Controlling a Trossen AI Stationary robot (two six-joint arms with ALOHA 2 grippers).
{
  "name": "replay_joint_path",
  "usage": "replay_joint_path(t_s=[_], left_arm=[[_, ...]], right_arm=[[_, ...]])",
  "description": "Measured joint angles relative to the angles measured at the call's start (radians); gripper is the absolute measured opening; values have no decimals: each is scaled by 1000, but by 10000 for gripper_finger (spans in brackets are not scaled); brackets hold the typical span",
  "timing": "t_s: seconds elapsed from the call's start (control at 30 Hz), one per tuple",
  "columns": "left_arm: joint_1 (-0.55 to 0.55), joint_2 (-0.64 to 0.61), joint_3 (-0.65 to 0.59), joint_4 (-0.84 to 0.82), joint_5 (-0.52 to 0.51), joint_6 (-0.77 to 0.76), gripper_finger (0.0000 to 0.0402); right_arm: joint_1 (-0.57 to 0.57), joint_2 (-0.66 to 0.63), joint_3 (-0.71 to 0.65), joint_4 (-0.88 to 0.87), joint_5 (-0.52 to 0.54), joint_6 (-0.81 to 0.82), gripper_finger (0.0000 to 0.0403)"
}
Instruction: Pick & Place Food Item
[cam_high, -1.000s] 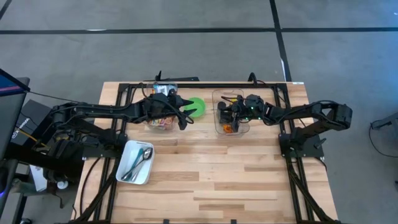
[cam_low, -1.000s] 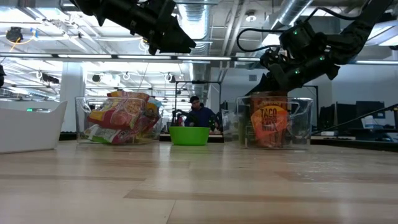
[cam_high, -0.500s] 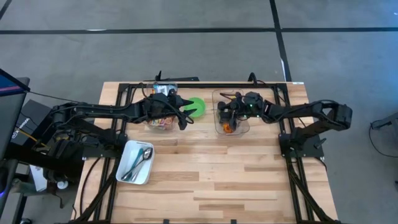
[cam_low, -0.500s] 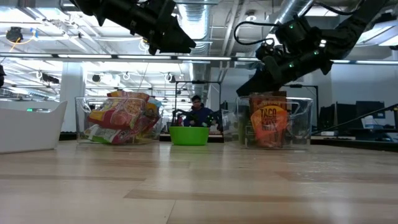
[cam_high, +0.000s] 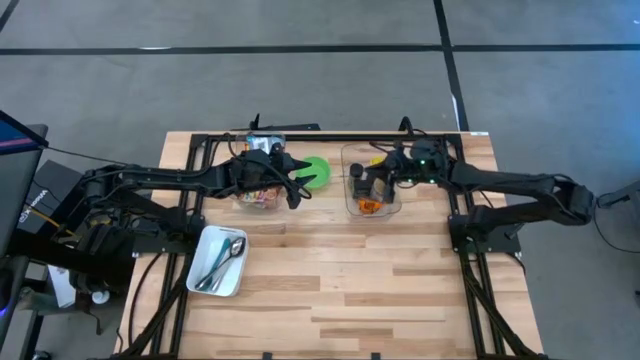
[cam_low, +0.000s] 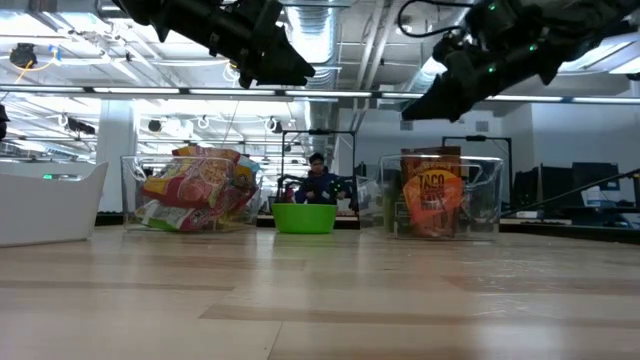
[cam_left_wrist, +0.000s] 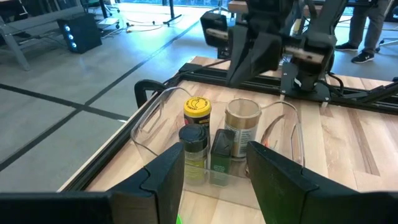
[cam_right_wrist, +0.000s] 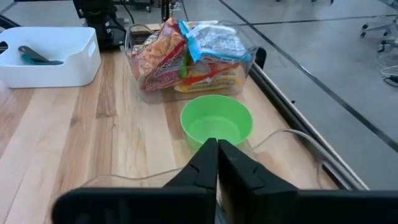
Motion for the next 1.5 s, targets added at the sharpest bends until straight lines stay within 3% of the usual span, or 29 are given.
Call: replay_joint_path(t_s=[0.27,0.73,1.1,1.5], left_arm=[[18,-12,0,10,-1,0,150],[50,-282,1,-118,-2,-47,5],[50,-438,1,-139,9,-100,22],[50,-581,0,-324,11,-88,24]], right_arm=[[-3,-77,0,-77,0,0,7],[12,-98,0,-128,-1,61,10],[-7,-109,0,-154,-7,105,11],[-13,-273,0,-290,-3,80,11]])
